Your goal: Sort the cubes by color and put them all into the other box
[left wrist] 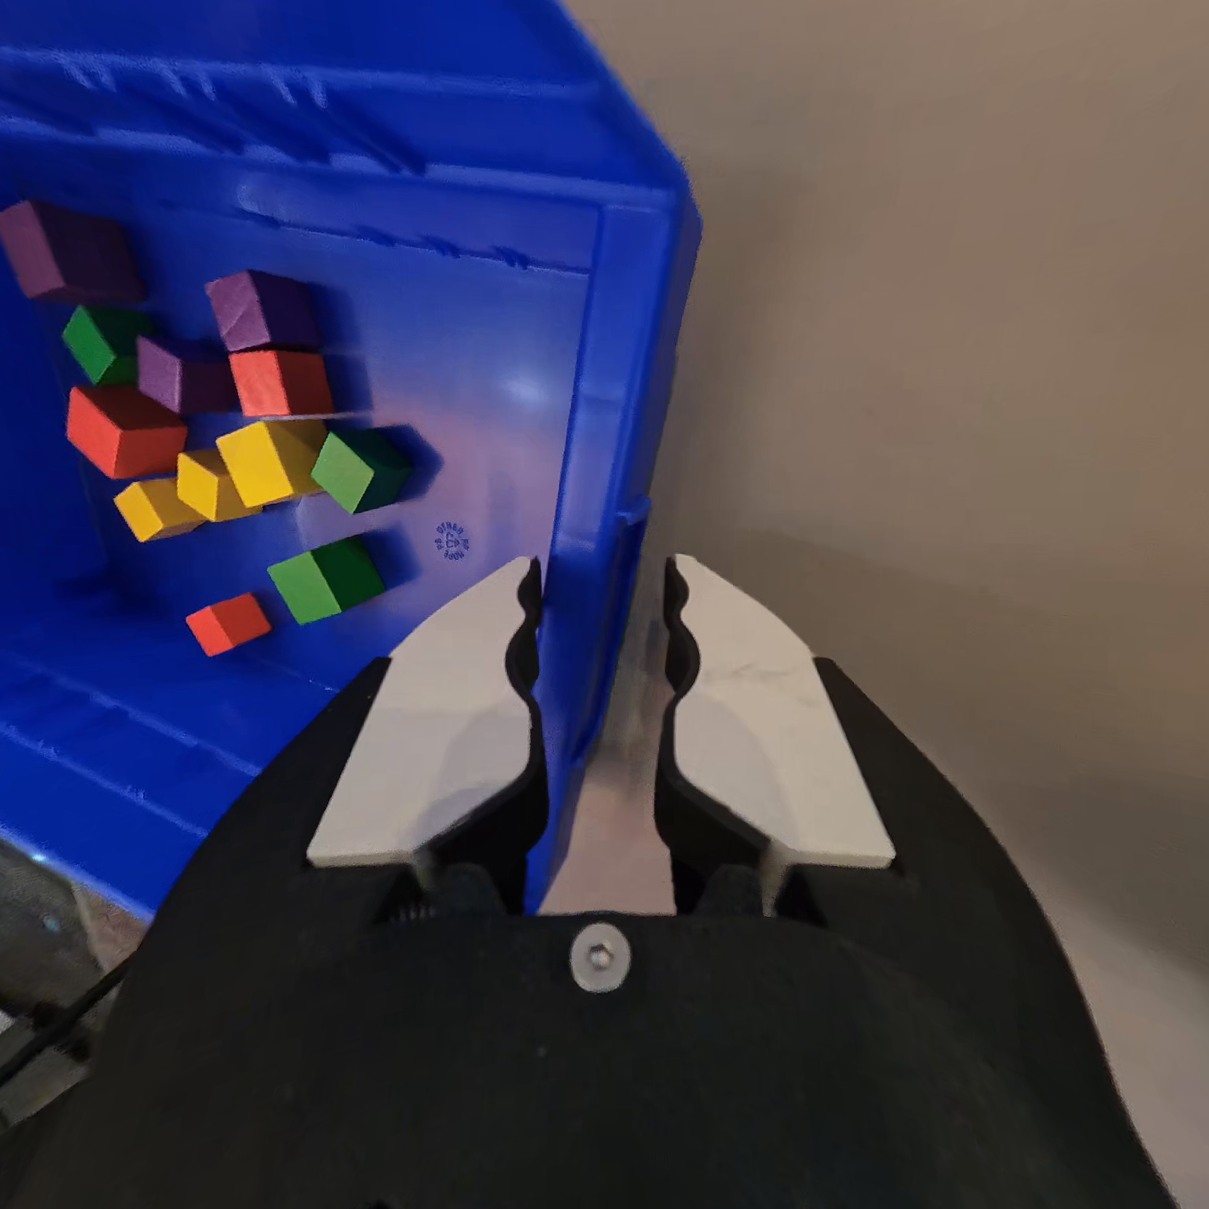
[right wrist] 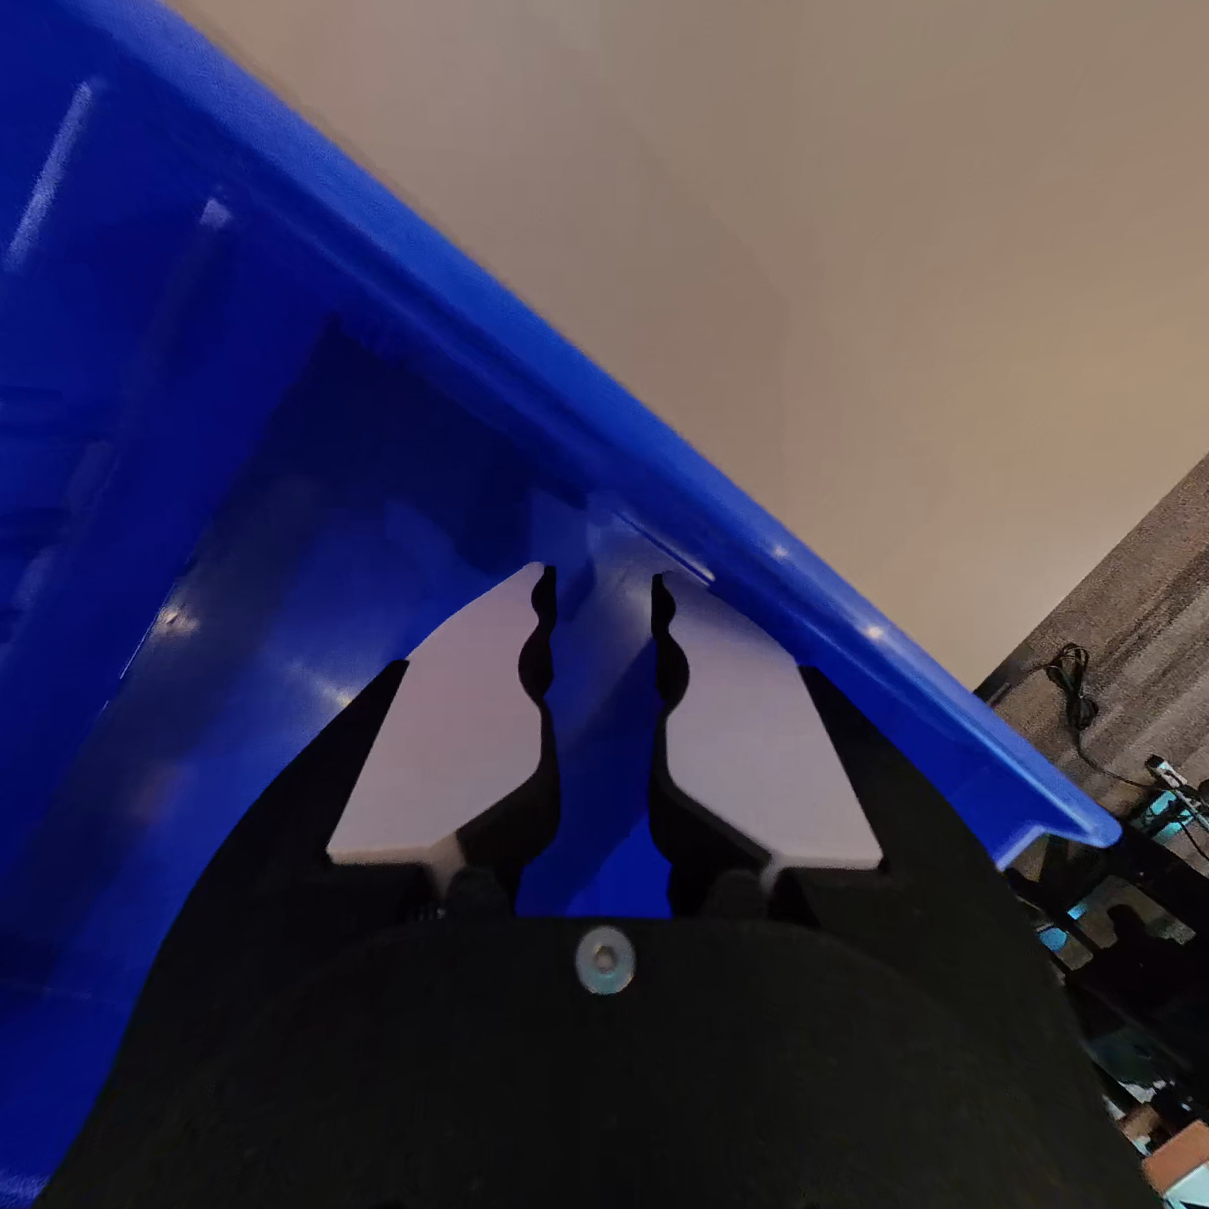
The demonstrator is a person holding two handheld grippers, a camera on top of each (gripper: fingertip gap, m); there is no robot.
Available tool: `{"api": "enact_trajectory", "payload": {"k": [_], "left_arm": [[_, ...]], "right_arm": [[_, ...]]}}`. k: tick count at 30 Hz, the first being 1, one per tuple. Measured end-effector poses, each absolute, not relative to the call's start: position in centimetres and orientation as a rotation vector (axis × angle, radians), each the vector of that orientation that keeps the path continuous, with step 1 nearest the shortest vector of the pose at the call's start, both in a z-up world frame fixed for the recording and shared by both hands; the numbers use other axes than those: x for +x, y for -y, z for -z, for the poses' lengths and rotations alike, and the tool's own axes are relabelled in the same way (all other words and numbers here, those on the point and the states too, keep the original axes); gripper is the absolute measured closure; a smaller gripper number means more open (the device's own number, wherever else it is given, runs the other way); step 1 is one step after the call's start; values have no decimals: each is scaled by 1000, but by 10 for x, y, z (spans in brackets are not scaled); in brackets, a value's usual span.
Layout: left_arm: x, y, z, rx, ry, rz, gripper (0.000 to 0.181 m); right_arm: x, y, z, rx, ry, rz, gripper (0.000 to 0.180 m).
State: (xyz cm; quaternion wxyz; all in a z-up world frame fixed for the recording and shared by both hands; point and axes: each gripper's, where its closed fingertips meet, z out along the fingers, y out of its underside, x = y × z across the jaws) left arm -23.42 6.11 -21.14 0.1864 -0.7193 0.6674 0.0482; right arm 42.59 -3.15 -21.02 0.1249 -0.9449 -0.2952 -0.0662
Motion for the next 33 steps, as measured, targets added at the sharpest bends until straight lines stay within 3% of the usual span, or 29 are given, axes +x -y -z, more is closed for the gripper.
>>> {"api": "enact_trajectory", "payload": {"k": [7, 12, 20, 27, 33], "left_arm": [[-214, -26, 171, -1902, -1710, -116, 136], [-182, 12, 162, -1801, -1718, -107, 141], [-108, 64, 175, -1669, -1800, 29, 142], [-58, 90, 181, -1587, -1843, 113, 142], [-34, 98, 189, -1554, -1872, 156, 144]], "right_arm": [[411, 68, 174, -2655, 931, 60, 128], [386, 159, 144, -2461, 1380, -60, 105], [380, 285, 134, -2444, 1610, -157, 110], [402, 297, 183, -2483, 1711, 27, 117], [397, 288, 208, -2414, 1782, -37, 147]]}}
